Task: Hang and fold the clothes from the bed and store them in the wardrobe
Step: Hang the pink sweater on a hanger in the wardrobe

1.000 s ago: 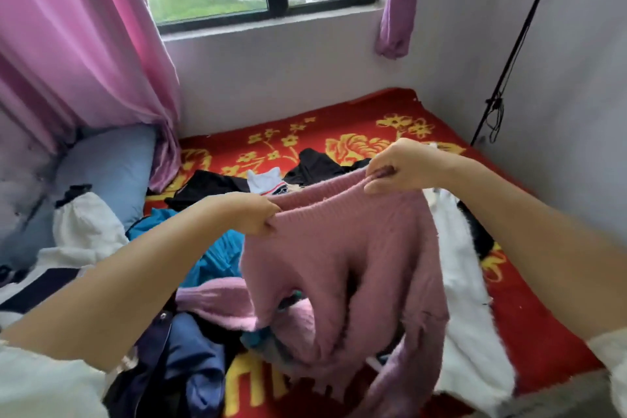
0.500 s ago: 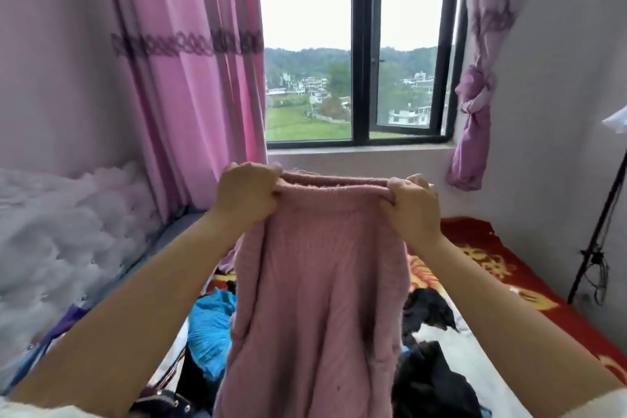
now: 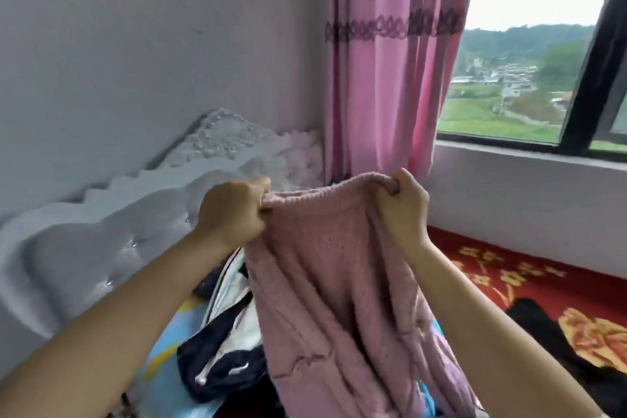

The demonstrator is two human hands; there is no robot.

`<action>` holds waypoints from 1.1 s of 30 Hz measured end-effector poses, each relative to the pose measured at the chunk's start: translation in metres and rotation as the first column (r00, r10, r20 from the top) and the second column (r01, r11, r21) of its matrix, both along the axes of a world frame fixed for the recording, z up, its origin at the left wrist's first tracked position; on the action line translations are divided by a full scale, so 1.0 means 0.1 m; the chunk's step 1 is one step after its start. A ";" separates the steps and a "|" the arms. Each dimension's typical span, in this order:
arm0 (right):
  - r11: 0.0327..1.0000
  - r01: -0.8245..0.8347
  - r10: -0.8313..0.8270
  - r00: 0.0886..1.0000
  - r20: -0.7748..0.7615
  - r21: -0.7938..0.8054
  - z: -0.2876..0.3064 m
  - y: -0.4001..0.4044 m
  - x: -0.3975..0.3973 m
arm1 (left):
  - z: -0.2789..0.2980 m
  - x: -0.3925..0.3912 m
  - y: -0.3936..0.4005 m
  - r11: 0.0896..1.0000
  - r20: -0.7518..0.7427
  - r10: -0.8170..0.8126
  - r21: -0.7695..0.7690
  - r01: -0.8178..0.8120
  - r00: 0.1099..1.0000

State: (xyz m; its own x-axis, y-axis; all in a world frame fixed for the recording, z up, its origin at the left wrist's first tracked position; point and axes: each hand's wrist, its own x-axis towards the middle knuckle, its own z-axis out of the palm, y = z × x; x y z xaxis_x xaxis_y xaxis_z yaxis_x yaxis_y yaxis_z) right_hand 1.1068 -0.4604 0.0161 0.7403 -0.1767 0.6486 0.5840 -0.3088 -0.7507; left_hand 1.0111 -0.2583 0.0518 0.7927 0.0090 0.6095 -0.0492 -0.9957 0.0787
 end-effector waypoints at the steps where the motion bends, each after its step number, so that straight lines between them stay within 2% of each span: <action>1: 0.999 -0.044 0.043 0.999 0.017 0.024 0.01 0.13 -0.04 | 0.01 -0.13 0.08 0.999 0.021 0.048 0.003 -0.048 0.999; 4: 0.978 -0.208 0.207 0.977 0.055 0.024 0.09 0.56 -0.28 | 0.12 -0.57 0.41 0.985 0.030 0.173 -0.002 -0.173 0.985; 7: 0.924 -0.381 0.378 0.921 0.096 0.015 0.09 0.96 -0.60 | 0.23 -1.12 0.73 0.961 -0.043 0.277 -0.013 -0.278 0.960; 9: 0.877 -0.480 0.478 0.875 0.077 0.016 0.05 1.25 -0.86 | 0.25 -1.56 0.95 0.940 -0.140 0.336 -0.014 -0.341 0.932; 11: 0.797 -0.604 0.603 0.795 0.065 -0.004 0.00 1.57 -1.20 | 0.25 -2.08 1.16 0.908 -0.245 0.415 0.053 -0.415 0.876; 13: 0.697 -0.716 0.717 0.696 0.025 -0.043 -0.01 1.96 -1.66 | 0.21 -2.70 1.37 0.857 -0.343 0.509 0.118 -0.502 0.789; 16: 0.526 -0.837 0.849 0.527 0.035 -0.150 -0.01 2.49 -2.53 | 0.16 -3.78 1.60 0.753 -0.480 0.639 0.234 -0.614 0.601; 19: 0.358 -0.901 0.933 0.353 0.064 -0.244 0.05 2.89 -3.37 | 0.11 -4.80 1.80 0.642 -0.480 0.744 0.325 -0.694 0.464; 23: 0.170 -0.842 0.980 0.091 0.177 -0.512 0.11 3.38 -4.29 | 0.07 -6.00 2.06 0.424 -0.376 0.886 0.417 -0.804 0.272; 26: 0.174 -0.627 0.963 -0.054 0.266 -0.759 0.23 3.81 -4.90 | 0.16 -6.69 2.24 0.289 -0.329 0.933 0.438 -0.851 0.147; 28: 0.182 -0.541 0.962 -0.074 0.262 -0.821 0.32 4.12 -5.24 | 0.23 -7.02 2.41 0.219 -0.292 0.953 0.467 -0.856 0.085; 31: 0.124 -0.569 0.972 -0.097 0.216 -0.813 0.28 4.68 -5.71 | 0.28 -7.50 2.72 0.096 -0.217 0.976 0.530 -0.842 -0.025; 33: 0.121 -0.582 0.969 -0.108 0.224 -0.804 0.24 5.05 -5.97 | 0.30 -7.76 2.94 0.025 -0.184 0.979 0.551 -0.834 -0.092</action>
State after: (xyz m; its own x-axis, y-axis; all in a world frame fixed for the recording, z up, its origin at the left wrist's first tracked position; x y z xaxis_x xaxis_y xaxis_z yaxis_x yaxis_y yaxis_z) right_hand 0.5093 0.0443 0.0403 -0.4997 0.5550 0.6650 0.7221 0.6909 -0.0340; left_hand 0.2352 0.0355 0.0816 0.2504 0.9006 0.3552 0.8781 -0.0567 -0.4752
